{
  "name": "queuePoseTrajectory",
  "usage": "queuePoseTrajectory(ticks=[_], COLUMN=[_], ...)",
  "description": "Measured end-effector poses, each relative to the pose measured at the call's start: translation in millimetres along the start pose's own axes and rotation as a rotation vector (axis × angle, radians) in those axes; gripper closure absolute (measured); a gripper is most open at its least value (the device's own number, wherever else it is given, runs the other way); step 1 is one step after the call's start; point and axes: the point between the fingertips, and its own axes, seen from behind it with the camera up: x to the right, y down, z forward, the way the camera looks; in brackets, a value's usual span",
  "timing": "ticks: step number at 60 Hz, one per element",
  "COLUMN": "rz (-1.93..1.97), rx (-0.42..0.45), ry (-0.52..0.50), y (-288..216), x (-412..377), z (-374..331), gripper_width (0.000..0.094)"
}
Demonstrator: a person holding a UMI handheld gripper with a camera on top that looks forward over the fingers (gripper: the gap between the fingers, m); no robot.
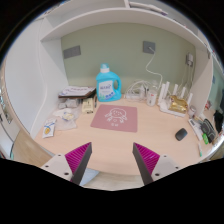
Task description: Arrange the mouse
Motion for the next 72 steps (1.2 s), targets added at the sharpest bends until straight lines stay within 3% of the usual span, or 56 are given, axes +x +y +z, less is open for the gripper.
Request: queuePoseTrajectory(ticks=[17, 31, 45, 63, 72], rz=[0.021, 0.023, 0.106, 0.147, 0.106], rx=[-0.041, 0.021, 0.043, 0.058, 0.052], ry=[0.097, 0.174, 0.163, 0.154, 0.233], y=[86.4, 94.1, 65.4, 19.8, 11.6], x=[196.1, 333.7, 380.1, 383.8, 389.8], z=[33.3, 93.3, 164.1, 214.5, 230.4], gripper_width=[0.0089, 0.0089, 0.0088, 0.0098, 0.0255])
